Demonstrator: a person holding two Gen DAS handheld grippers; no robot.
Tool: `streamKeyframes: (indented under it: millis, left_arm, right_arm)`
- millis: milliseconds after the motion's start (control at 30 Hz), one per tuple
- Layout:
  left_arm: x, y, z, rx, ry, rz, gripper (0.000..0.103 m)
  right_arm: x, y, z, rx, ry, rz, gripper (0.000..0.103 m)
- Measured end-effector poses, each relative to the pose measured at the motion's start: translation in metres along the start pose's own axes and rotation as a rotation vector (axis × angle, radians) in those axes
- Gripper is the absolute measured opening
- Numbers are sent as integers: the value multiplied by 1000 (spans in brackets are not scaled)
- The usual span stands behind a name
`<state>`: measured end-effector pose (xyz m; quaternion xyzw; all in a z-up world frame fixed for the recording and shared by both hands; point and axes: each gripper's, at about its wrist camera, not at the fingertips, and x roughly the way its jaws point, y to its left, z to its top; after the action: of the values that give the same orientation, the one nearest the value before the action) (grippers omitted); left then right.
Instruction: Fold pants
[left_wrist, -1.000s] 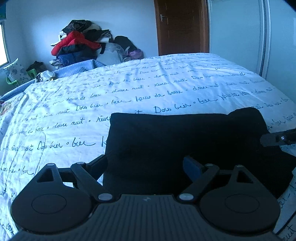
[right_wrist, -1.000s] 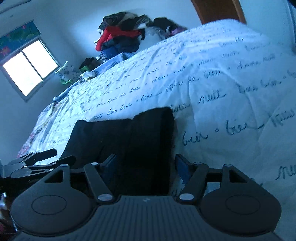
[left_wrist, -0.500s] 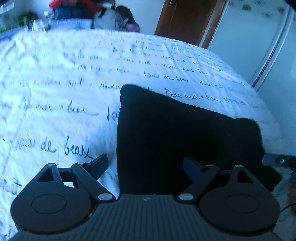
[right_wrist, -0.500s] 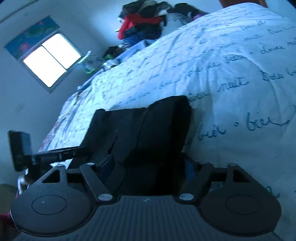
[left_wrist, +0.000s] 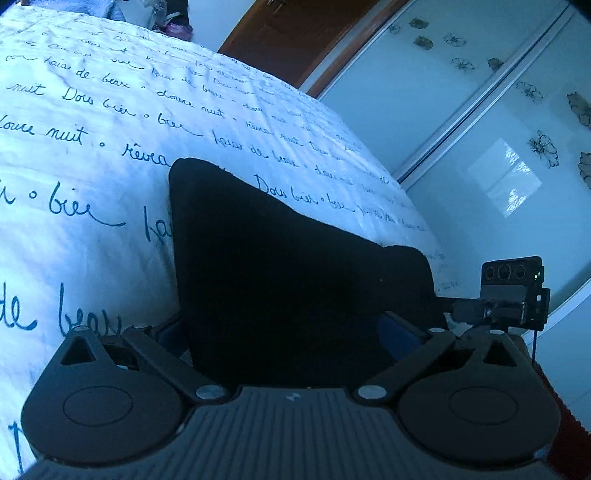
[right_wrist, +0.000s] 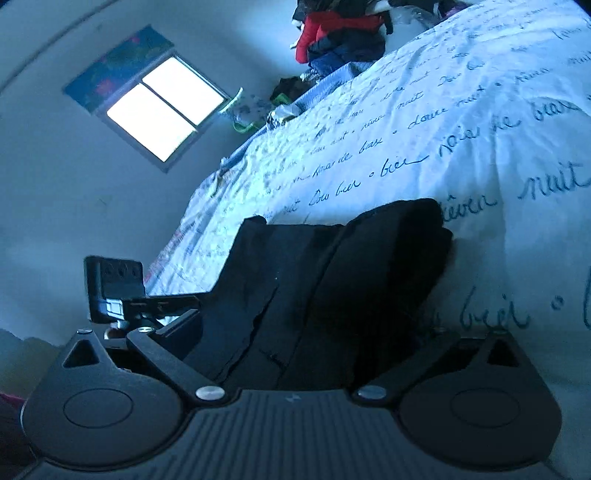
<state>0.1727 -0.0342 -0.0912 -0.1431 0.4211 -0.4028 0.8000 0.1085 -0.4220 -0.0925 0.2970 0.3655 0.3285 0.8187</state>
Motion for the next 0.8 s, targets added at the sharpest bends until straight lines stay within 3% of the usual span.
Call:
streamKeyframes:
  millis: [200,233,300,367,433,533,667,733,800]
  left_arm:
    - [5,-9,2,-5,-5,35,100]
    - [6,-13,1,9,-6,46,95]
    - [6,-21,-2,48,-6,78,79]
    - [7,-23,-3,76,-7,124,60]
    - [2,-19,-3,75,-15,145,40]
    - [-6,-13,-3,30,-39,136,23]
    - [-17,-31,-9,123,-101,191,19]
    - [-25,-44,-11,197,-138,219,20]
    - [-32,-46,-6,201,-166,215,20]
  right_arm:
    - [0,11,-13,-49,-29,-52,103]
    - [1,15,-15,-59,-28,-70,102]
    - [1,19,-16,-57,-31,-95,90]
    - [-3,18,-18,-38,-47,-149,40]
    - [-7,8,-21,25,-63,-136,35]
    - [-7,16,-25,-3,-80,-164,33]
    - [-4,44,-25,-98,-107,-229,30]
    - [-6,59,-20,-151,-125,-238,30]
    - [-5,72,-13,-199,-136,-223,30]
